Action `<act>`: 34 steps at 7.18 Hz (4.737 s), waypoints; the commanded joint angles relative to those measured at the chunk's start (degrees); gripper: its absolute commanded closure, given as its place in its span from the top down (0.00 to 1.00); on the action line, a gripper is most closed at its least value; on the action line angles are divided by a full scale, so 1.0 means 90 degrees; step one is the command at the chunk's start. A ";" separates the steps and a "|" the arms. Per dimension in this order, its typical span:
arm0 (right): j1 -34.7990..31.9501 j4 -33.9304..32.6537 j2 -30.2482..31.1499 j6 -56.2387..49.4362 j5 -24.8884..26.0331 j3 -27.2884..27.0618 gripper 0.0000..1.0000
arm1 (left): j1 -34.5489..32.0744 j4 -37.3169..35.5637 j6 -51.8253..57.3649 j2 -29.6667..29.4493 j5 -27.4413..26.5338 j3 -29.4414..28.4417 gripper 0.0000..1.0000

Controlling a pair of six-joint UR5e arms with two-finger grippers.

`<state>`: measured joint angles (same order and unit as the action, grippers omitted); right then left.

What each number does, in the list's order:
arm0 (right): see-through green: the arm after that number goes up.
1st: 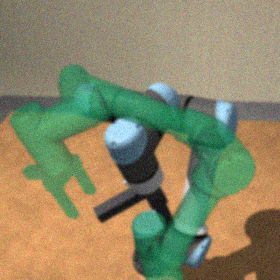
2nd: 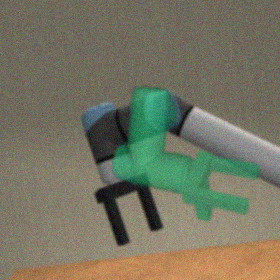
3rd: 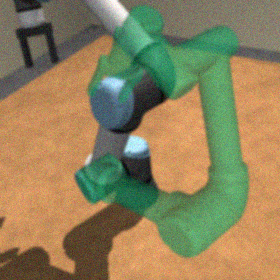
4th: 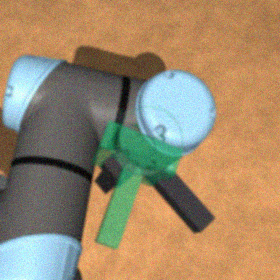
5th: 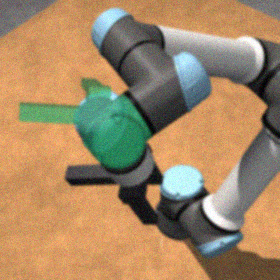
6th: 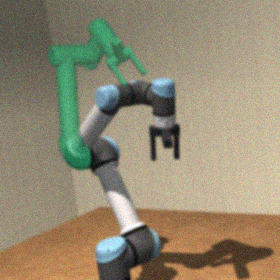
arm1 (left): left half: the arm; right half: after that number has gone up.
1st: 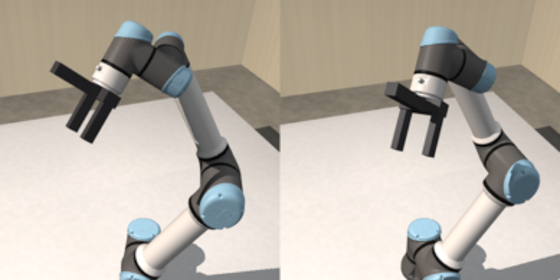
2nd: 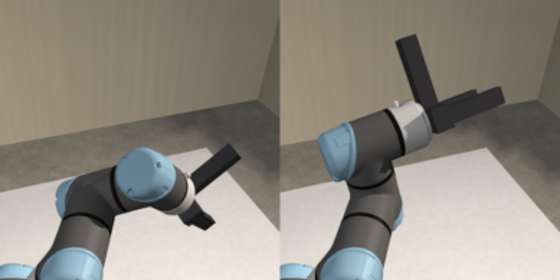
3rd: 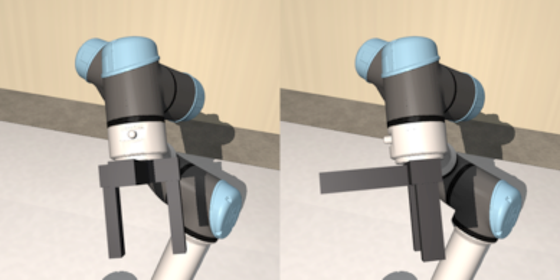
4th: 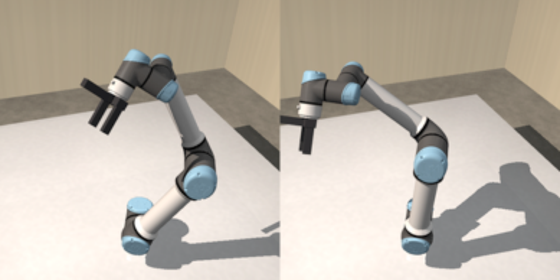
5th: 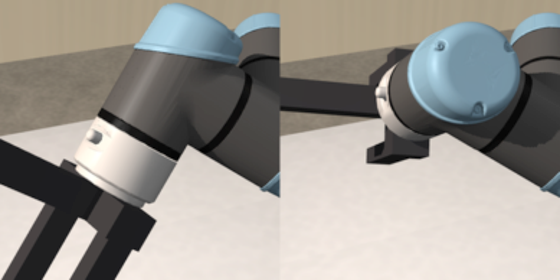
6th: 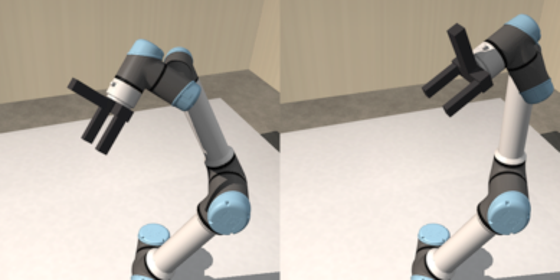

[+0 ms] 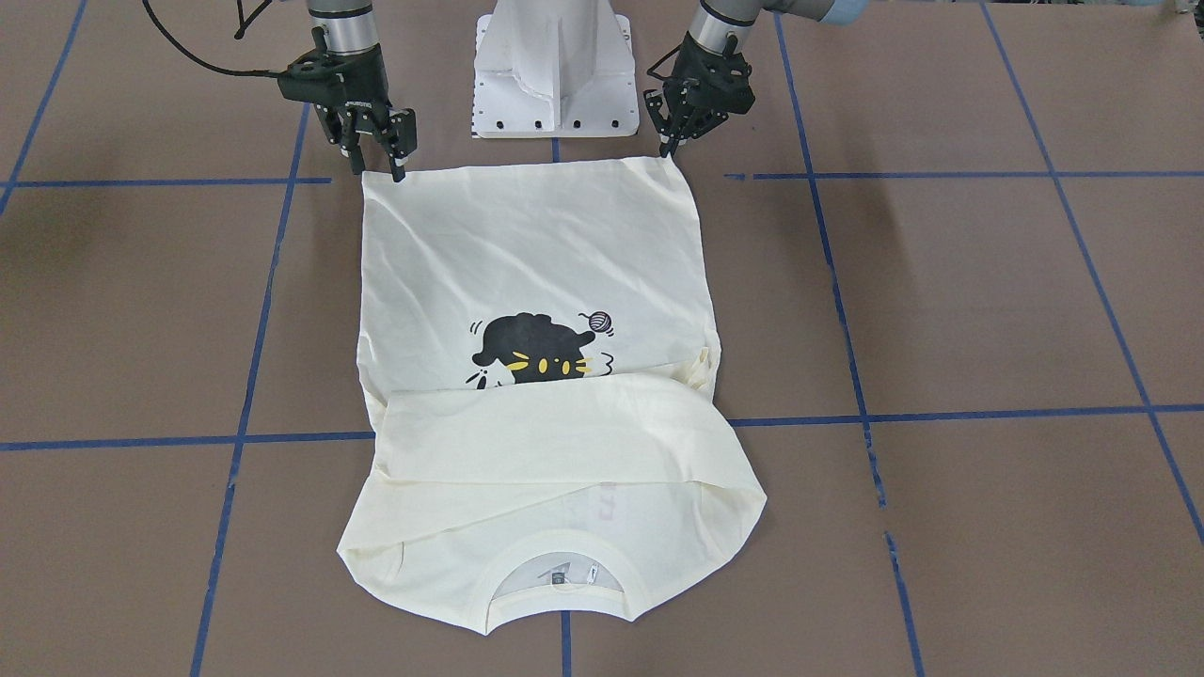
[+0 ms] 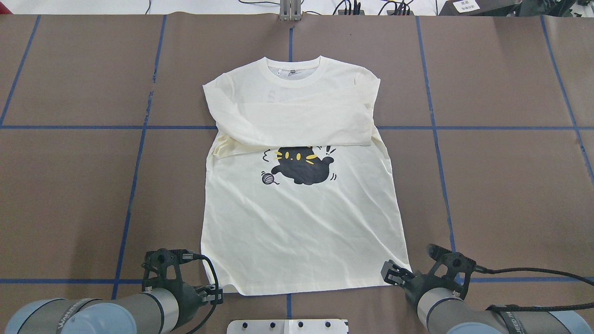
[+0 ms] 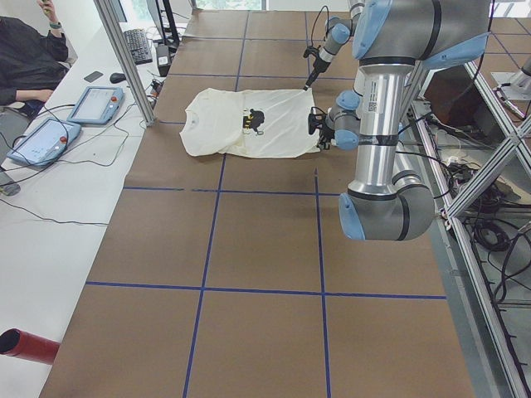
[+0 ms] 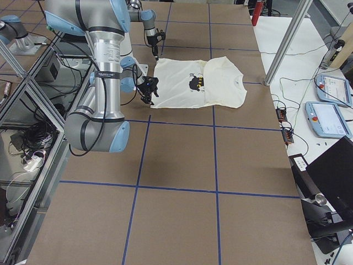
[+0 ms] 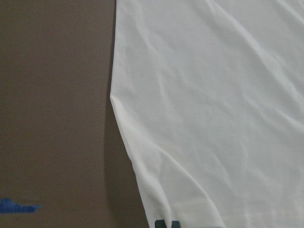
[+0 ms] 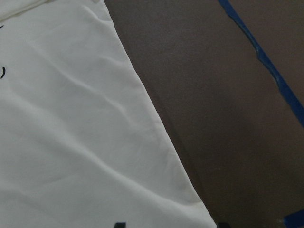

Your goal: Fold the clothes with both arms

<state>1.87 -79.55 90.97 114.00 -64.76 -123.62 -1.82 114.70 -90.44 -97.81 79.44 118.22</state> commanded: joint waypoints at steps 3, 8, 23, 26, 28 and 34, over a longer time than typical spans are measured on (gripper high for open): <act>0.0163 -0.0019 0.0175 0.0000 0.0018 0.0083 0.70 | -0.0003 0.0029 -0.0010 -0.0021 0.0002 -0.0020 0.00; 0.0193 -0.0009 0.0097 0.0058 0.0048 0.0230 0.19 | 0.0007 0.0039 -0.0010 -0.0021 0.0002 -0.0020 0.00; -0.3697 -0.3066 -0.2741 -0.2475 -0.2840 -0.0948 0.00 | -0.3789 -0.2813 0.3200 -0.1708 0.2453 0.1254 0.00; -0.4833 -0.2949 -0.3668 -0.3154 -0.3058 0.0771 0.00 | -0.4464 -0.2696 0.3749 -0.2479 0.2433 -0.0201 0.00; -0.5148 -0.1774 -0.4237 -0.3233 -0.3107 0.2525 0.00 | -0.4748 -0.1725 0.3993 -0.2871 0.2424 -0.1721 0.00; -0.5072 0.0616 -0.5099 -0.3340 -0.3029 0.6148 0.00 | -0.4867 0.0293 0.4150 -0.3752 0.1849 -0.5098 0.00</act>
<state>-44.34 -75.12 45.11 84.21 -92.15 -70.18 -46.06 116.40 -53.13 -131.47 97.16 74.33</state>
